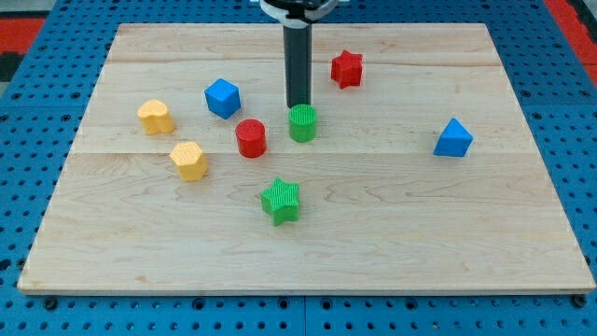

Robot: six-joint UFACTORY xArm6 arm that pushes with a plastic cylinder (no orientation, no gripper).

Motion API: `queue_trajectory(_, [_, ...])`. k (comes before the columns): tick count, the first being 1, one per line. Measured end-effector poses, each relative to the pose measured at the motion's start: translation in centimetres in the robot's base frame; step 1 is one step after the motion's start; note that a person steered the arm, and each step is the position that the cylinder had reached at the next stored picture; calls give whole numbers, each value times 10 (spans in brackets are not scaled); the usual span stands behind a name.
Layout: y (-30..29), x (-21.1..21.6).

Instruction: Push the green circle right above the green star

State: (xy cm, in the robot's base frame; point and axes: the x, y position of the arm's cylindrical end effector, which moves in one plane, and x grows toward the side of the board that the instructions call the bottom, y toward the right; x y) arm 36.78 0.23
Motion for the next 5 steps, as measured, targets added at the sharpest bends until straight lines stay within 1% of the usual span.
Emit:
queue_trajectory(1, [-6, 1])
queue_trajectory(2, [1, 21])
queue_trajectory(3, [23, 36])
queue_trajectory(5, [27, 68])
